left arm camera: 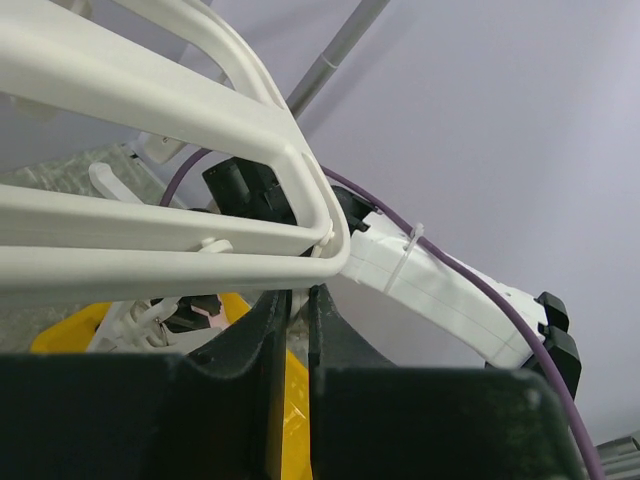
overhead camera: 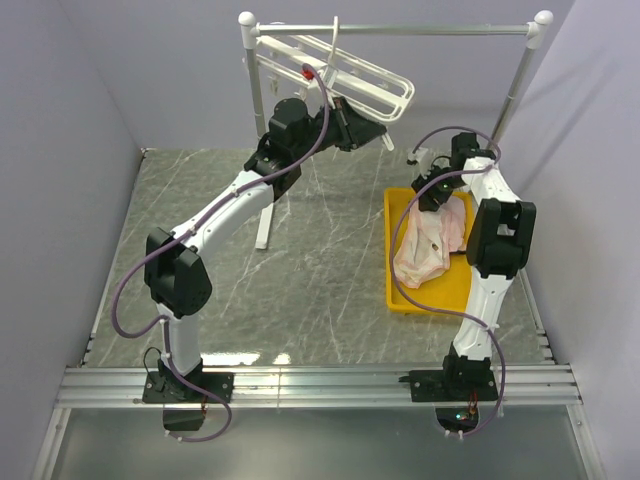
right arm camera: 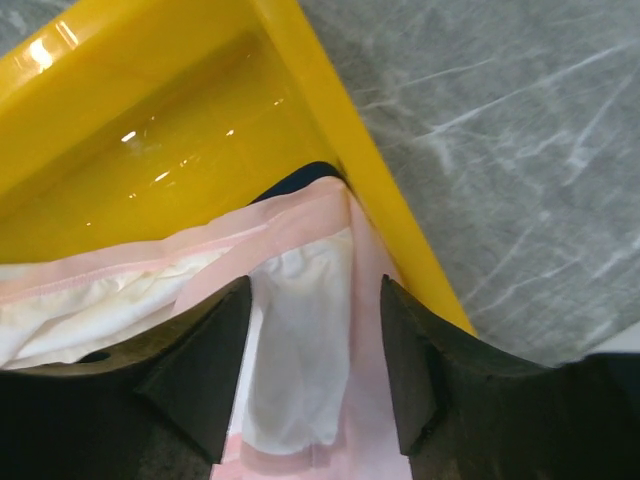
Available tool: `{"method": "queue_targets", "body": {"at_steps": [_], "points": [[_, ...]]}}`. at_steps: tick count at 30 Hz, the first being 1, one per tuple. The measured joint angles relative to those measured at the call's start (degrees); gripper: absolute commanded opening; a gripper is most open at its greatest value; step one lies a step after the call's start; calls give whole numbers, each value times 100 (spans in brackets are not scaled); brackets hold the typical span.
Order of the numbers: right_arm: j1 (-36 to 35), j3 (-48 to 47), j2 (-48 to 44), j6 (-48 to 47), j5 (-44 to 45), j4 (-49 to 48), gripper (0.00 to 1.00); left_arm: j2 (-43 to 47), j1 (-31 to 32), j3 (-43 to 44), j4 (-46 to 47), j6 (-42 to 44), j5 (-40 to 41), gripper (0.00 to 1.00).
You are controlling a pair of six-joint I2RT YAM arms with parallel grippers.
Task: Clip the underwear to the hanger
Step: Pick up the underwear from the bin.
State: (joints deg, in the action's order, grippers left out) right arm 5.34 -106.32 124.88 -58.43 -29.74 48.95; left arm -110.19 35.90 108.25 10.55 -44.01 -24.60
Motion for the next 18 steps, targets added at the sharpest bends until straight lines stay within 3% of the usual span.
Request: {"method": "queue_targets", "body": {"at_steps": [5,12,16,18], "points": [[-24,267,9,-2,37,-24,51,-2,-4,0,-2,2,0,0],[-35,610,-61,-24,-2,-87,25,-2,-4,0,-4,4,2,0],[-39,1104,-531,-26,-87,-114,13,-2,-4,0,-2,2,2,0],[-52,1296,-866,-31,-116,-118,3,-2,-4,0,-2,0,2,0]]}}
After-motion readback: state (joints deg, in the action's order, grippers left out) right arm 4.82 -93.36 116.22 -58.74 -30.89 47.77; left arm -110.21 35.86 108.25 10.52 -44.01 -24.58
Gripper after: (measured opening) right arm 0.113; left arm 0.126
